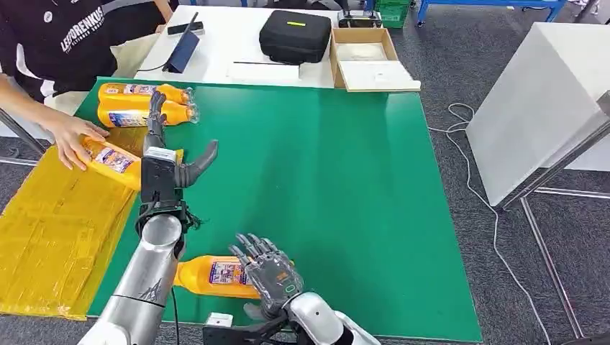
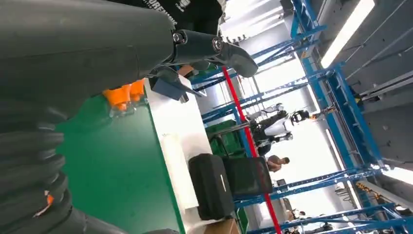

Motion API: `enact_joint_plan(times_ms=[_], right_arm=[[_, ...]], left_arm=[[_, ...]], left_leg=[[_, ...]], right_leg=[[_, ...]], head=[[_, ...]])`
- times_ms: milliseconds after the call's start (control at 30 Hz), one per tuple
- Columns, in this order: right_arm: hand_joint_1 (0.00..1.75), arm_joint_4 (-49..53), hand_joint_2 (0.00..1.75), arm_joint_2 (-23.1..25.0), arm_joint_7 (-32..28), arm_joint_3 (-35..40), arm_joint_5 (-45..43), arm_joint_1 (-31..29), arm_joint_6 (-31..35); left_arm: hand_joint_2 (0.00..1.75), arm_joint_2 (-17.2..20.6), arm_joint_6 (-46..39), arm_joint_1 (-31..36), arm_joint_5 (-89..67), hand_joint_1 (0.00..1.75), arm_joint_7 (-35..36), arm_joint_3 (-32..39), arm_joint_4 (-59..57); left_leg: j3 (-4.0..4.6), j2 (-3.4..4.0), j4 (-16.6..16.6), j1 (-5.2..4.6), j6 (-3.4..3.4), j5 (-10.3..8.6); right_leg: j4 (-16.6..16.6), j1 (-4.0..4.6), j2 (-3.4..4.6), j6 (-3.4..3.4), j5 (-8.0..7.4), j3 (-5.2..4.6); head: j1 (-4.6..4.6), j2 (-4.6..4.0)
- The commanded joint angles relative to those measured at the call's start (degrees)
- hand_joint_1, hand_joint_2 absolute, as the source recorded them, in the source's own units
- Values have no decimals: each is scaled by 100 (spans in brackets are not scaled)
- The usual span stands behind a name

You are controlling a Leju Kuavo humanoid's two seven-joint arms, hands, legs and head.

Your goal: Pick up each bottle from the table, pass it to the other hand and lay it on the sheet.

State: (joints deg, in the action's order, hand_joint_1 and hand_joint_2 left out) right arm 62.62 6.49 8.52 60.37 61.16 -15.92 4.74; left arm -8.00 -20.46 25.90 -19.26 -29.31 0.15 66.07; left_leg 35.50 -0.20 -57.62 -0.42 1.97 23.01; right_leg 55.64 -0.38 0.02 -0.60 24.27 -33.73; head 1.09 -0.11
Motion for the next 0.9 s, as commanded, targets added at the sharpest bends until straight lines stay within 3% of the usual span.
enact_joint_plan(times_ms=[33, 267, 733, 900], right_arm=[[0, -819, 175, -60, 4, -52, -146, -357, 76], [0, -1560, 175, 151, -185, -166, -532, -678, 171], [0, -2125, 175, 505, -255, -101, -802, -1088, 118], [0, -2490, 175, 700, -329, 168, -967, -1292, -52]], left_arm=[[175, -73, 52, 200, 30, 0, 9, -51, -354], [175, -73, -32, 156, 67, 0, -84, -163, -366], [175, -74, -25, 37, 132, 0, -118, -230, -316], [175, -50, -20, 40, 279, 0, -172, -252, -370]], left_leg=[[-14, -7, 3, 2, -12, 2], [-29, -4, 2, 1, -22, 6], [-11, 5, 2, 0, -10, 1], [-19, 5, 0, 2, -16, 5]], right_leg=[[-4, 1, -8, 3, 4, 16], [-1, -1, -6, 4, 6, 29], [0, -1, 3, 3, 1, 10], [1, 0, 3, 4, 3, 18]], head=[[0, 0], [-2, 0], [0, 0], [0, 0]])
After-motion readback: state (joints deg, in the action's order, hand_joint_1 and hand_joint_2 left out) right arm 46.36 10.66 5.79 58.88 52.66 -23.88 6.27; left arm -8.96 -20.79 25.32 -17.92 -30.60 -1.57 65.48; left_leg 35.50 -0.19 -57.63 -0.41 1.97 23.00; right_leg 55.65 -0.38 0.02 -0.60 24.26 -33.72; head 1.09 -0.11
